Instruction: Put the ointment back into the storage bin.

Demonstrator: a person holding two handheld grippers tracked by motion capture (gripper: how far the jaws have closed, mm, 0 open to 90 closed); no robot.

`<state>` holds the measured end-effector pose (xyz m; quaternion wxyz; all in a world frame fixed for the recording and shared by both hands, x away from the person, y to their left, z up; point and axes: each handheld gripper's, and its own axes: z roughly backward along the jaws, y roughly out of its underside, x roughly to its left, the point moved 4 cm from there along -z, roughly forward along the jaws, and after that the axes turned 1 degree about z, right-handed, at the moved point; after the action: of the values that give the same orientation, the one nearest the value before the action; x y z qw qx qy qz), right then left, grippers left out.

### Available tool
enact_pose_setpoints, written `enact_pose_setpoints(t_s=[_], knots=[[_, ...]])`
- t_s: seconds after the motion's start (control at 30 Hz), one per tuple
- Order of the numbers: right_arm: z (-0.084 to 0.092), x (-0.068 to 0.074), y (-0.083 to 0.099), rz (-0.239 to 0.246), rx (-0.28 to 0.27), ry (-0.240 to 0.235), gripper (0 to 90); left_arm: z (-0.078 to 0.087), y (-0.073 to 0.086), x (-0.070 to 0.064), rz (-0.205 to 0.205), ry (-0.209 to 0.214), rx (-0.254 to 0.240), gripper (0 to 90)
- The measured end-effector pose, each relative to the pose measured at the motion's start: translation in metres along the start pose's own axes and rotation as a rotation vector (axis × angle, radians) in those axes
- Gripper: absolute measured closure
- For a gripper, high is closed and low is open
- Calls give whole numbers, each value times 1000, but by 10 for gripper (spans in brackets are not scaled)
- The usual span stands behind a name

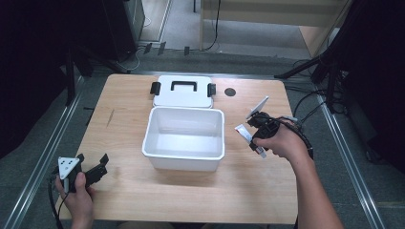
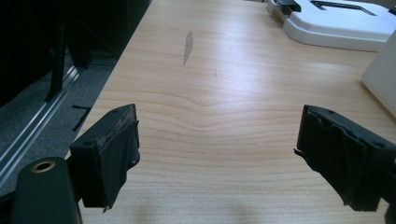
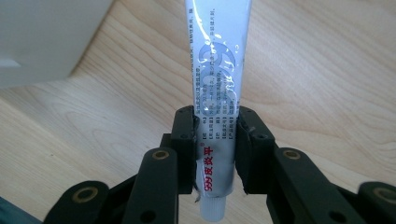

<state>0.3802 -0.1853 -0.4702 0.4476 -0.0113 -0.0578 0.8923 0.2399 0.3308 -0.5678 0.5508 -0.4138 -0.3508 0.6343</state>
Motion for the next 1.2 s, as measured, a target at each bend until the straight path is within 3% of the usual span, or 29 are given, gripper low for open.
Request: enact_pose_setpoints(t_s=[0.3, 0.57, 0.9, 1.2], knots=[[35, 9, -22, 23, -11, 43, 722, 0, 0, 0, 1, 1, 3, 137], [58, 21, -38, 33, -34, 37, 722, 0, 0, 0, 6, 1, 4, 136], [71, 39, -51, 67, -48, 1, 722, -1, 0, 0, 1, 0, 7, 137], [72, 57, -63, 100, -50, -15, 722, -1, 0, 0, 0, 0, 8, 137]])
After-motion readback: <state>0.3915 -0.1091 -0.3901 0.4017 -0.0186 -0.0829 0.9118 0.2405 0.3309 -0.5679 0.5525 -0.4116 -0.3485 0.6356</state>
